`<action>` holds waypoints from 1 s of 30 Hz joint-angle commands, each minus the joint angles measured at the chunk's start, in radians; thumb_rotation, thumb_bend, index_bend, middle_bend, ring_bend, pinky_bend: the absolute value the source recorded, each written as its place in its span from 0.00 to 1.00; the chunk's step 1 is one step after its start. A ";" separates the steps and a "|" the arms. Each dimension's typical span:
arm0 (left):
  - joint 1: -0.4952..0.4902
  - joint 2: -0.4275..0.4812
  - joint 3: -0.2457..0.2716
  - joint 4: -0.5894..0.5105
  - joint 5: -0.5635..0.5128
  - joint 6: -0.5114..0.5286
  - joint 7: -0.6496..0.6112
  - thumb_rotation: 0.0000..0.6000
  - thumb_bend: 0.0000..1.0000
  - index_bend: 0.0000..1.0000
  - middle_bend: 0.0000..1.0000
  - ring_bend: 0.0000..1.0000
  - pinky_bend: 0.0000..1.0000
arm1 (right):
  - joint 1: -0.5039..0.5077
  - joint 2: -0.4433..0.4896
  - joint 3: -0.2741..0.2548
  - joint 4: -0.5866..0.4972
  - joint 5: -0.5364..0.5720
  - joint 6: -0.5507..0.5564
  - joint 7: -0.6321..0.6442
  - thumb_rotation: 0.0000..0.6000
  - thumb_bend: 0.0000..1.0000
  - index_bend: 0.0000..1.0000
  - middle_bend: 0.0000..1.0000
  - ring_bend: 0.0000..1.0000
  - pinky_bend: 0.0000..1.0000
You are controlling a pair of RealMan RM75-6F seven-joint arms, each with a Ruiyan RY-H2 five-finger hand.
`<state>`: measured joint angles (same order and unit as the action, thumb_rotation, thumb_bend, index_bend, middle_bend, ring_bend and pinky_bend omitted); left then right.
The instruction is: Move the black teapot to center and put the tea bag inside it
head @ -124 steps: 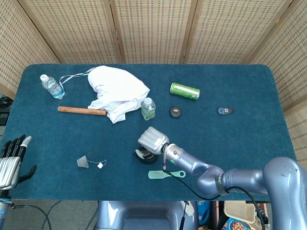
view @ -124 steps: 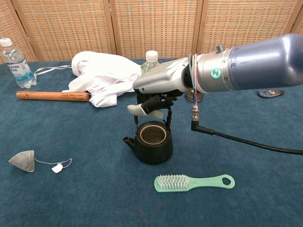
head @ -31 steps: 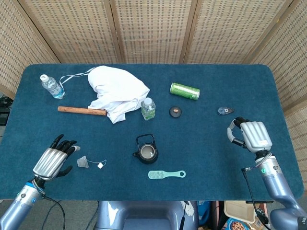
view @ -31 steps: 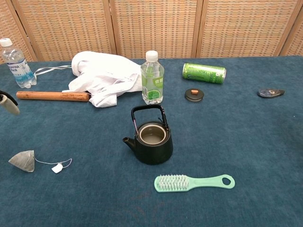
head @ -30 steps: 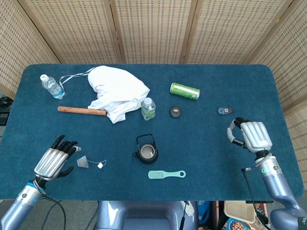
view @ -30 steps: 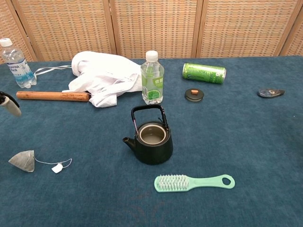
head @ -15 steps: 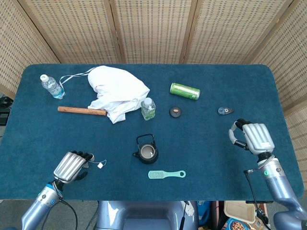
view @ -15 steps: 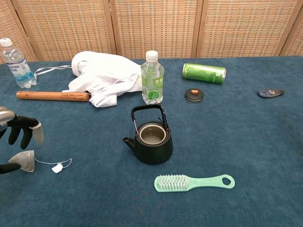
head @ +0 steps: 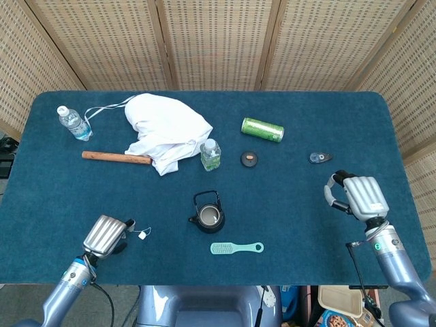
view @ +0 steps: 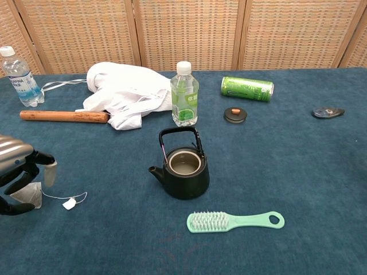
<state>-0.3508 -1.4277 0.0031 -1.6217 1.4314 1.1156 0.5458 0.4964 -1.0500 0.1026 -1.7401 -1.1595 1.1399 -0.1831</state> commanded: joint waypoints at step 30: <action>-0.062 -0.124 -0.021 0.035 -0.160 -0.047 0.080 1.00 0.26 0.52 0.82 0.76 0.81 | -0.044 0.015 0.014 0.012 -0.014 -0.025 0.021 0.00 0.67 0.47 0.43 0.48 0.73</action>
<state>-0.4110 -1.5497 -0.0166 -1.5885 1.2750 1.0701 0.6255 0.4527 -1.0352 0.1168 -1.7284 -1.1739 1.1148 -0.1615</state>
